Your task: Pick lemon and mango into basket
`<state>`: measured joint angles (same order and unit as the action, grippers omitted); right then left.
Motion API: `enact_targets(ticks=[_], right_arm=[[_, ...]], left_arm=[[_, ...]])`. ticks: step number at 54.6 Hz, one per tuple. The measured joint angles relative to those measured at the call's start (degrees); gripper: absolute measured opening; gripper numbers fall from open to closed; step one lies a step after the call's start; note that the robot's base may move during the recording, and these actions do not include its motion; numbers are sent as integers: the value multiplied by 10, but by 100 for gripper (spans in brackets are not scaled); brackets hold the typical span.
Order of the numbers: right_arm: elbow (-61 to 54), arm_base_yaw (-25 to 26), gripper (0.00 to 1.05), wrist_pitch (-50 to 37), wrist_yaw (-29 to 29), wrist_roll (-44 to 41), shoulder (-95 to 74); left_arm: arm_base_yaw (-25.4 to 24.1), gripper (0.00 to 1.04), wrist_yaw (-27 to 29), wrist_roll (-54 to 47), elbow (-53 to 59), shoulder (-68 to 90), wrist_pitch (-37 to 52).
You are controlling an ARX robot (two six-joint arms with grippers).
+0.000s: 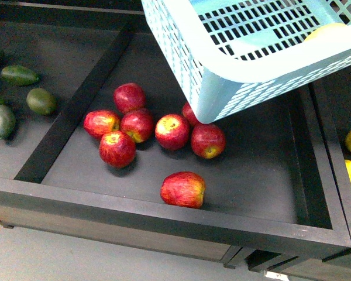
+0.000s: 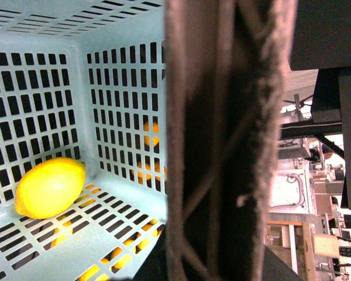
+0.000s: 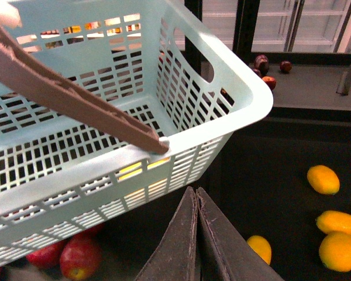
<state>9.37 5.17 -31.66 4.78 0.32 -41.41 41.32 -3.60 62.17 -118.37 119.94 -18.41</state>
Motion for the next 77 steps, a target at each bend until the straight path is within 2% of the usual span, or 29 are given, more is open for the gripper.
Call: enact_targets(ticks=[3,7,25,42,54,60,77], right_arm=[[-14,-31,2,8,-41,0,20],[-25,-46,2,16,-42,0,40],[-62,-49,2,70,-46,0,131],[-66,-49,67,74,-46,-1,141],[-66,-50,97,74,-50,-1,142],[-66,-50,96,74,-49,-1,142],[-67,-51,96,74,-49,-1,145]], left_arm=[[0,5,0,0,0,0,0],[0,5,-1,0,0,0,0],[0,5,0,0,0,0,0],[0,5,-1,0,0,0,0],[8,5,-2,-1,0,0,0],[11,5,-18,7,0,0,0],[3,5,-4,3,0,1,0]])
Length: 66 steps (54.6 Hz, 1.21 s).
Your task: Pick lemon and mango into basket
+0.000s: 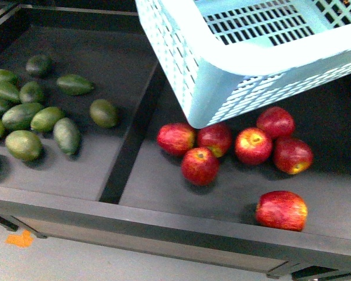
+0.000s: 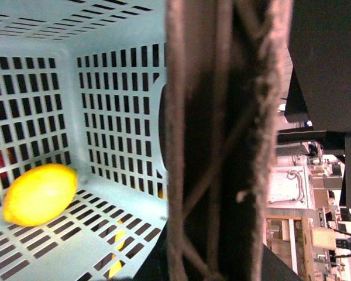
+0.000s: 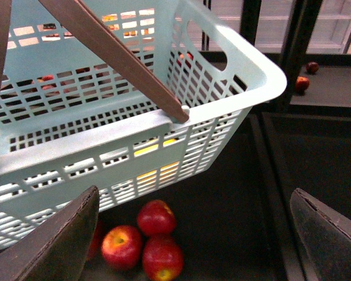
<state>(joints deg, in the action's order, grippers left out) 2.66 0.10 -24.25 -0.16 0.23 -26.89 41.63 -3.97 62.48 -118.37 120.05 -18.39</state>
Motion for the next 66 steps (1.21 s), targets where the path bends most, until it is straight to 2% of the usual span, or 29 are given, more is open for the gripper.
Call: enact_targets(ticks=[66], right_arm=[[-2,-1,96,0,1,0,-1]], left_arm=[[-3,5,4,-4,0,0,0]])
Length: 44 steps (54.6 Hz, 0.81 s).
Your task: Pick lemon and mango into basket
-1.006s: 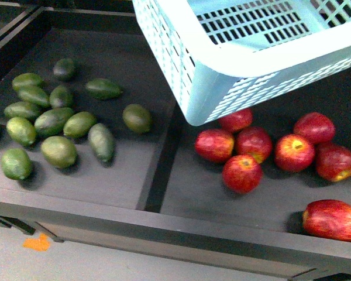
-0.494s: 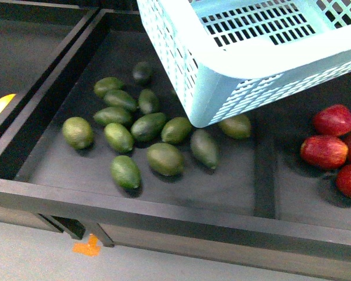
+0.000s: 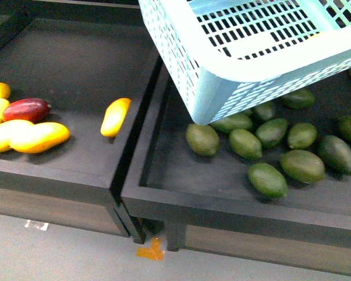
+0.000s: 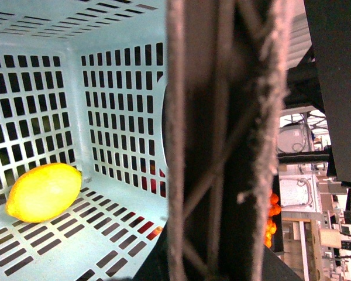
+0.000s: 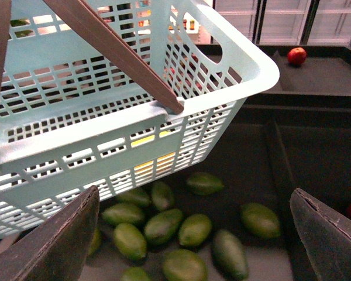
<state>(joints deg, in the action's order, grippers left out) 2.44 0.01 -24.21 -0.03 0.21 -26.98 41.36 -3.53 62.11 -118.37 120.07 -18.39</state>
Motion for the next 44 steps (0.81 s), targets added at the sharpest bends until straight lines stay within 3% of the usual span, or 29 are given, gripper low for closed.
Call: enact_targets(ticks=[44], right_arm=[[0,0,96,0,0,0,0]], left_arm=[[-1,5,-4,1,0,0,0]])
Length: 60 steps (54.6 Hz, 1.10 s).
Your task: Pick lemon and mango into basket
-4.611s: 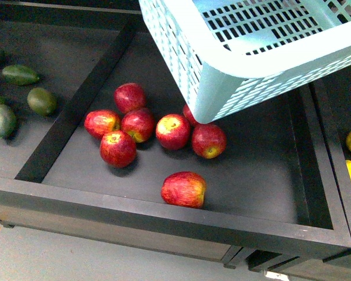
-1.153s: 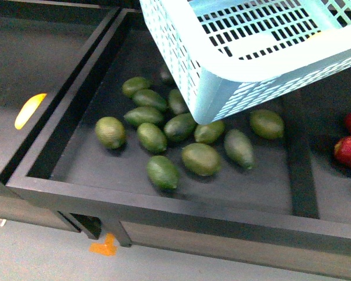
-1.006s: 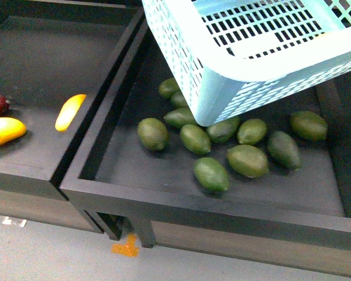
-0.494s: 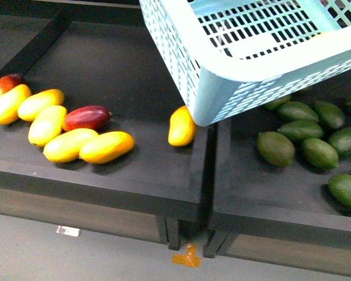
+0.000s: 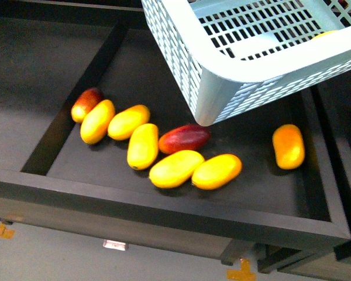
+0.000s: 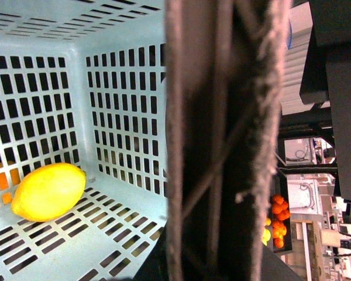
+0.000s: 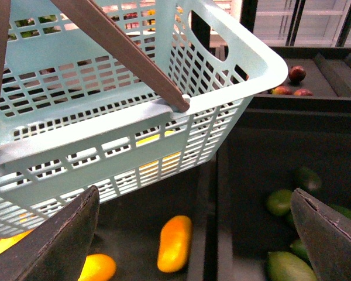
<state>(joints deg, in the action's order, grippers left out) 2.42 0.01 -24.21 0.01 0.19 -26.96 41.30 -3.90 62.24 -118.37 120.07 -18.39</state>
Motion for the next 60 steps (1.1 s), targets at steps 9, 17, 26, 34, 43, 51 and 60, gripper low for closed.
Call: enact_targets(ticks=[9,17,26,34,43,51,60], right_arm=[[0,0,96,0,-2,0,0],[0,0,96,0,0,0,0],[0,0,96,0,0,0,0],[0,0,96,0,0,0,0],[0,0,96,0,0,0,0],[-1,0,96,0,0,0,0],[-1,0,96,0,5,0,-1]], left_arm=[[0,5,3,-1,0,0,0],[-1,5,3,0,0,0,0],[0,5,2,0,0,0,0],[0,5,0,0,0,0,0],[0,5,1,0,0,0,0],[1,5,-4,4,0,1,0],[-5,5,-4,11,0,1,-1]])
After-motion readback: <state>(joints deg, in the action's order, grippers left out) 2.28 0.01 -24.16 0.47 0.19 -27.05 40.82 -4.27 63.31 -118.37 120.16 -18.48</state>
